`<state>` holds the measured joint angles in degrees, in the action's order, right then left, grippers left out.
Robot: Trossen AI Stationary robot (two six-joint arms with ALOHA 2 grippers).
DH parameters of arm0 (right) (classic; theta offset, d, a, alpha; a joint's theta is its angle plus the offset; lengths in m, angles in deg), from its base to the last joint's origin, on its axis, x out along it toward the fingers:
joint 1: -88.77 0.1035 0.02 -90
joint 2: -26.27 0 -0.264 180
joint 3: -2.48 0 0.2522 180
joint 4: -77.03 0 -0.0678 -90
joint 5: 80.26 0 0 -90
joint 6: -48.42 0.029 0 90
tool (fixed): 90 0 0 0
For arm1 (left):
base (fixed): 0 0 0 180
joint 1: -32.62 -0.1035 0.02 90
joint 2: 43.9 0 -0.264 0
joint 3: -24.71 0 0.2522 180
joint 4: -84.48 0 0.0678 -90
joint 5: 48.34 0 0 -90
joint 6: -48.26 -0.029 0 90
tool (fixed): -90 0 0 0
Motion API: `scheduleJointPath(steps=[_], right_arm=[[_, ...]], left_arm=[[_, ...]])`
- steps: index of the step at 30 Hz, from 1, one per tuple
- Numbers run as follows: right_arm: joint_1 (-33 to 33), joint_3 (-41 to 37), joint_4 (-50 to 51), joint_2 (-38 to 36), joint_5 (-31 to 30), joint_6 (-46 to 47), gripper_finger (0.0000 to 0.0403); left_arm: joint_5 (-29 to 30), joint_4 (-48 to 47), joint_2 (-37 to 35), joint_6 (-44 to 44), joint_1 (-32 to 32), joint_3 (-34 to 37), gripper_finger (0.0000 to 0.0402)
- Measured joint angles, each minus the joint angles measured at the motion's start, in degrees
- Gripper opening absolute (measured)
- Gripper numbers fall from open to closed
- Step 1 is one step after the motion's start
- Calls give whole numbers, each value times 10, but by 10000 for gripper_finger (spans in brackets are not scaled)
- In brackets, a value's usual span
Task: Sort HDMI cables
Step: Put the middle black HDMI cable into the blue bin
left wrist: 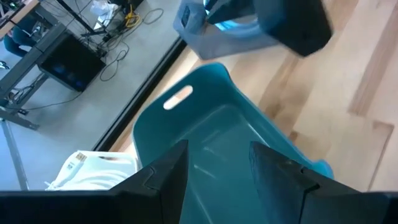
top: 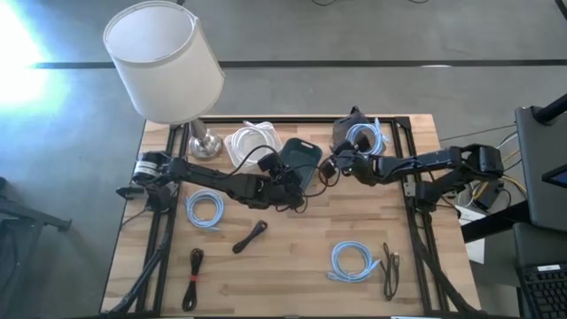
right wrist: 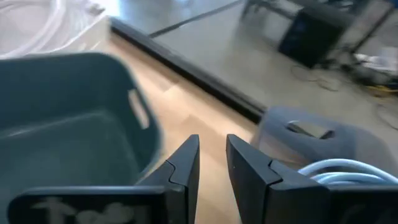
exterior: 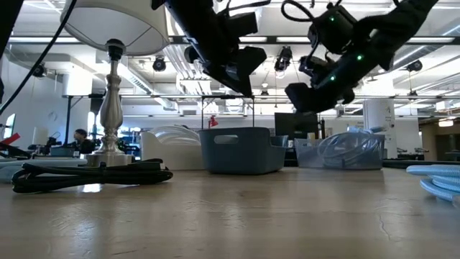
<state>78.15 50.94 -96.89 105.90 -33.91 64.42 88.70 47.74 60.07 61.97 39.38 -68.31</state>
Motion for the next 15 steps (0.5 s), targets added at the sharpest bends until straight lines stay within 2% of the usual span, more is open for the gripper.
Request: scheduleJointPath(steps=[5,10,15], right_arm=[[16,8,120,-37,16,48,70],[60,7,245,-95,13,122,79],[95,7,247,-148,-26,131,86]], left_arm=[[-9,-25,0,3,16,0,174],[-15,-38,-9,5,51,-12,174],[-63,-71,-36,44,91,-22,174]])
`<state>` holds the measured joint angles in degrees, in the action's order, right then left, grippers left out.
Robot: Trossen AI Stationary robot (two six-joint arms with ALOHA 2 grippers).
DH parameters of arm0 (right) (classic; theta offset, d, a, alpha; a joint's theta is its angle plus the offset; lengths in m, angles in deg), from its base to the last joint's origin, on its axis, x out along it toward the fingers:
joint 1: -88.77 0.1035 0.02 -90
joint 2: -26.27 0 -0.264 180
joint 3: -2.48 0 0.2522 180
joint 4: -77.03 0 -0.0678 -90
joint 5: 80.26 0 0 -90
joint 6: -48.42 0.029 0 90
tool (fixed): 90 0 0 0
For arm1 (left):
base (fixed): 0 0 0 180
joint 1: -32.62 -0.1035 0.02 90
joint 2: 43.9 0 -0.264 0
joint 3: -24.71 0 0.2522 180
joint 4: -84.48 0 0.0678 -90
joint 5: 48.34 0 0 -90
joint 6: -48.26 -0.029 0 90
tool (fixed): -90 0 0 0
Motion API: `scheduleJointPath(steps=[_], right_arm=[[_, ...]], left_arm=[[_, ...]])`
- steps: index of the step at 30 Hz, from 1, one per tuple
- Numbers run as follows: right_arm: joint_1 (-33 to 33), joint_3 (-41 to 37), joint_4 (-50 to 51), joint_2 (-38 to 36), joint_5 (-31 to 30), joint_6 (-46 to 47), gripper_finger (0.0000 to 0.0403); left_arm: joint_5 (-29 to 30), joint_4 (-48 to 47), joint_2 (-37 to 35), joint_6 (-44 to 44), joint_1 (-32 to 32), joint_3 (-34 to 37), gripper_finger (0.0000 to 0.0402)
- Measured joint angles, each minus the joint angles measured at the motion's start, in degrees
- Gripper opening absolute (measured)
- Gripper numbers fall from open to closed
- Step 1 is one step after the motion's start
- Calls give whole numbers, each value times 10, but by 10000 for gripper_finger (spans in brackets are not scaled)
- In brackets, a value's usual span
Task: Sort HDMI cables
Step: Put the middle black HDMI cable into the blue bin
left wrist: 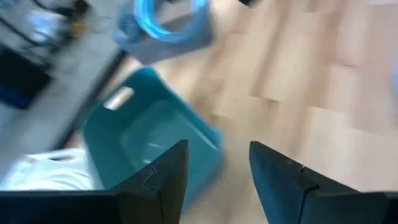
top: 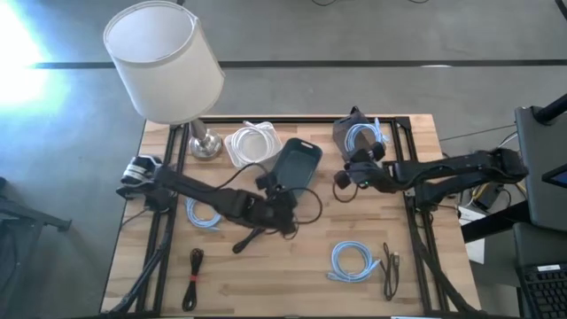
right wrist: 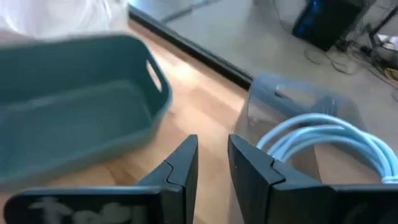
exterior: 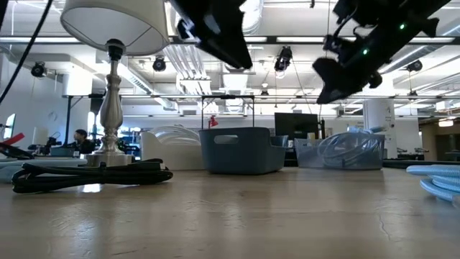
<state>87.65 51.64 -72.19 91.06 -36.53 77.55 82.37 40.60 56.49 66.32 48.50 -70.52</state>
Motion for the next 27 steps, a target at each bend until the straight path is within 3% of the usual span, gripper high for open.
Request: scheduleJointPath(steps=[8,12,16,23,27], right_arm=[[8,0,-2,-47,64,-30,79],[8,0,-1,-47,109,-37,73],[8,0,-1,-35,120,-70,74],[7,0,-2,-32,120,-117,86],[7,0,-9,-33,119,-143,89]], left_arm=[[-121,-160,-21,167,46,2,174],[-229,-216,-18,234,52,23,174],[-326,-217,-18,245,62,63,174],[-336,-189,-18,301,66,140,174],[-343,-116,-18,306,66,184,174]])
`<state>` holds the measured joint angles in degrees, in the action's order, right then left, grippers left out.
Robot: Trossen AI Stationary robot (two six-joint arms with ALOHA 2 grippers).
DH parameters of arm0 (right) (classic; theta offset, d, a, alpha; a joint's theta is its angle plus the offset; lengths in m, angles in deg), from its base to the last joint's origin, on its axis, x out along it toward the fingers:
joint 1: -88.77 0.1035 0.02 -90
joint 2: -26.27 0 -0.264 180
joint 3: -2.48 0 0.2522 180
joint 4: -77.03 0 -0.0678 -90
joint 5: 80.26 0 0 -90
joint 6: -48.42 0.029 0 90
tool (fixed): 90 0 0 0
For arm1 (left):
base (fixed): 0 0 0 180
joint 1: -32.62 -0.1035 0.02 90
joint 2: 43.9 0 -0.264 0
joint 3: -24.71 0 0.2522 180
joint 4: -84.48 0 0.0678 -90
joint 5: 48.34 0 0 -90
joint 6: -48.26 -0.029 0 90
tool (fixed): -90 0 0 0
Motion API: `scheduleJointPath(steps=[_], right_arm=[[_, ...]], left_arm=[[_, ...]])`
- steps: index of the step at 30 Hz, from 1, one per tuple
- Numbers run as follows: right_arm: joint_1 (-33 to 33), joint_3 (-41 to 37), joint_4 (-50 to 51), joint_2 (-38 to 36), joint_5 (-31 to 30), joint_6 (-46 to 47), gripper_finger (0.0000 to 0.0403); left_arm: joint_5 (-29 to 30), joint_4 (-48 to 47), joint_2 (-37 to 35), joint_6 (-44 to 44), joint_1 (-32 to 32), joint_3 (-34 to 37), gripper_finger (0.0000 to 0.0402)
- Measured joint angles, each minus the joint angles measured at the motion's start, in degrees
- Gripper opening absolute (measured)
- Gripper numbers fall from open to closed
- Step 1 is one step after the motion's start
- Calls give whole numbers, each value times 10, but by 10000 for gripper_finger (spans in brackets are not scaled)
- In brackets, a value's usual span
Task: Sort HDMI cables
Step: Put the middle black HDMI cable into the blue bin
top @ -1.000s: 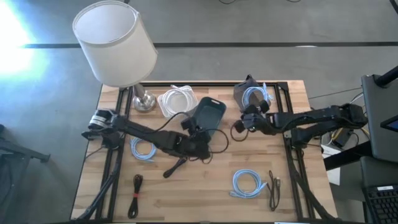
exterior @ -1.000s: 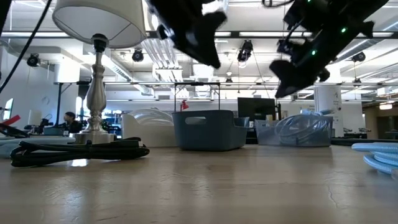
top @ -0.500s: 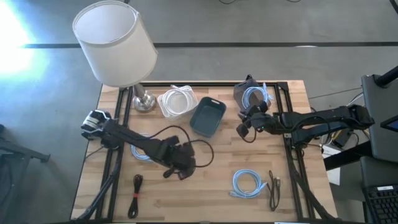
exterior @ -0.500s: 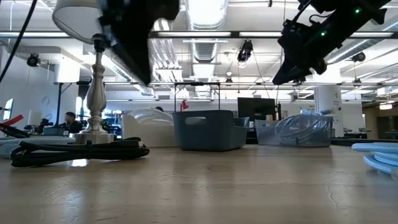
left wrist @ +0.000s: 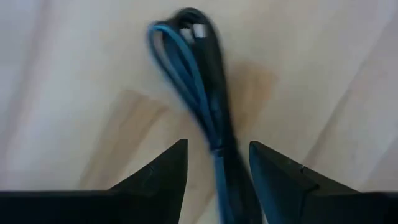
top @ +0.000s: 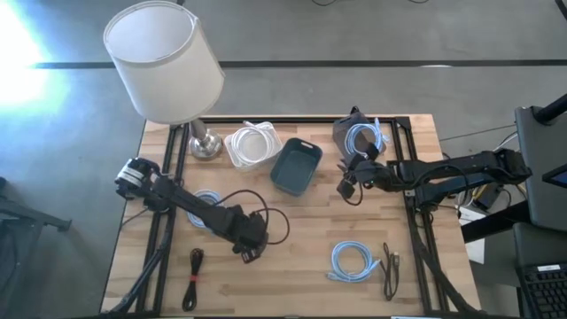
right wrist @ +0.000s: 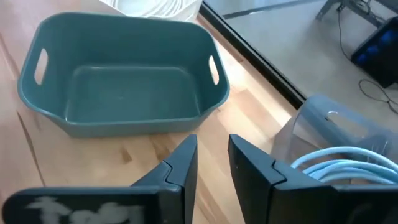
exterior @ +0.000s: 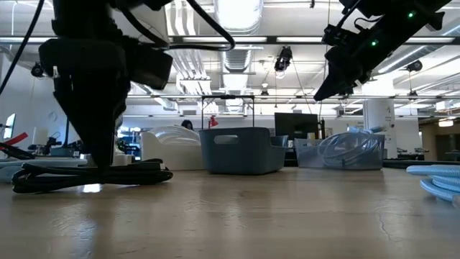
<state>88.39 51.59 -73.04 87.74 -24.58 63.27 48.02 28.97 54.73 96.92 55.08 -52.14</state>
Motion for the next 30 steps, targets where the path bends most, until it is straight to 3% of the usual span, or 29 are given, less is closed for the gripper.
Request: scheduleJointPath(steps=[5,10,21,25,30], right_arm=[[0,0,-22,1,-1,-20,83],[0,0,-35,0,-1,-20,75],[0,0,-50,1,2,-18,80],[0,0,-50,1,21,2,84],[1,0,-50,1,49,11,78]], left_arm=[[-20,103,0,0,-1,49,174],[0,178,-3,1,-2,92,174],[40,244,0,-15,-5,93,172],[44,273,0,-72,-8,93,142],[58,295,0,-90,-20,93,67]])
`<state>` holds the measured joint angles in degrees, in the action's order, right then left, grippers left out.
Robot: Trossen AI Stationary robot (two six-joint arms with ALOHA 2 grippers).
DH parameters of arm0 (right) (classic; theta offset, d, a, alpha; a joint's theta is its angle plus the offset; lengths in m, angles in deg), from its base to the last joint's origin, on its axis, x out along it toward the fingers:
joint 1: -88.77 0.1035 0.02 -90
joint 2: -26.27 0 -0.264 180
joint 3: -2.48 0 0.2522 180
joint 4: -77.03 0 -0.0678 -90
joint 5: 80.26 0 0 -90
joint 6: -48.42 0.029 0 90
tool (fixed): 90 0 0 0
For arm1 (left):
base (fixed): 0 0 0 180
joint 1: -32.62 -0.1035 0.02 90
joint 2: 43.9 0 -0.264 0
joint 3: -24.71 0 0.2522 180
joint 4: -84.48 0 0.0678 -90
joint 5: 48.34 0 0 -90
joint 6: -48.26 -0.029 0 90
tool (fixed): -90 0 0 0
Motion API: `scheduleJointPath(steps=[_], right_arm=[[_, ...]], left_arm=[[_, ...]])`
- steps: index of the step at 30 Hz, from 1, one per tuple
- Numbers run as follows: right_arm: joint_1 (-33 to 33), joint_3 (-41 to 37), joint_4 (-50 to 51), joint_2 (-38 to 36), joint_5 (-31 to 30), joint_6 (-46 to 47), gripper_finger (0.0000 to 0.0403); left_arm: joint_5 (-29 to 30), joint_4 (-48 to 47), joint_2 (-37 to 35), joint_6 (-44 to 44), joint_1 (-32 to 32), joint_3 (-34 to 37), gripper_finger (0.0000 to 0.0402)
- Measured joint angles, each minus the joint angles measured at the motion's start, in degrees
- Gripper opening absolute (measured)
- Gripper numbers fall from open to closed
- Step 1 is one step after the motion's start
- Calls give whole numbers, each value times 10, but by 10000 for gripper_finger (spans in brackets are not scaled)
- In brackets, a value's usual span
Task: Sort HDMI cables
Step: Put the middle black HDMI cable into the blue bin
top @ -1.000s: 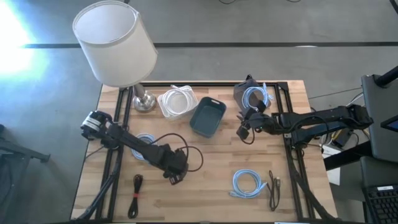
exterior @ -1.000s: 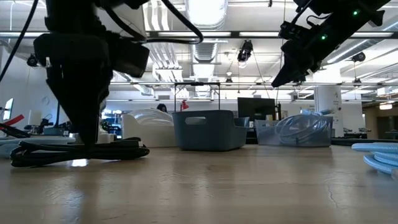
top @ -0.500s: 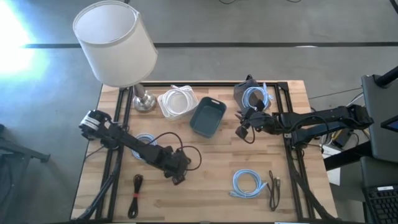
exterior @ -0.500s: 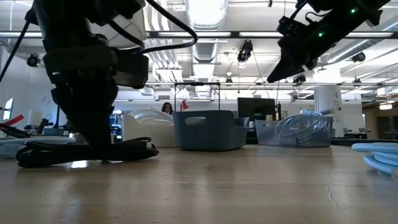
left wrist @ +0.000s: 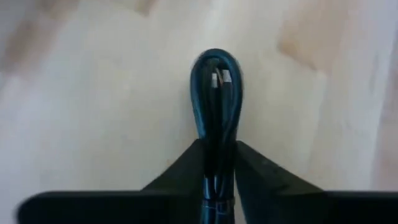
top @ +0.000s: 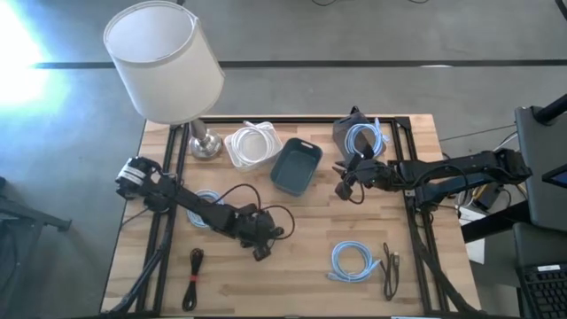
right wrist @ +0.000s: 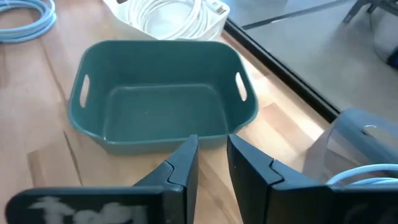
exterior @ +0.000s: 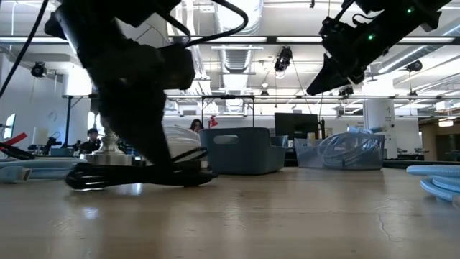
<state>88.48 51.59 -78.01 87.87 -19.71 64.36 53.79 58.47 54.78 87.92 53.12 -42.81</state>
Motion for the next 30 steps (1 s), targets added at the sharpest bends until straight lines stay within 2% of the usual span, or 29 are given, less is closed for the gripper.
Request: scheduleJointPath(steps=[4,10,14,19,24,30], right_arm=[[8,0,0,0,1,2,69],[38,0,7,0,2,2,61],[61,0,11,1,2,2,59],[80,-3,23,1,1,41,59],[93,-18,23,1,1,69,55],[98,-35,23,1,1,96,54]], left_arm=[[42,43,0,-1,-13,0,32],[46,151,0,-67,-43,-1,41],[47,194,0,-109,-66,-31,48],[79,197,-1,-182,-99,-88,44],[88,196,-2,-184,-153,-119,45],[88,193,-2,-183,-227,-117,45]])
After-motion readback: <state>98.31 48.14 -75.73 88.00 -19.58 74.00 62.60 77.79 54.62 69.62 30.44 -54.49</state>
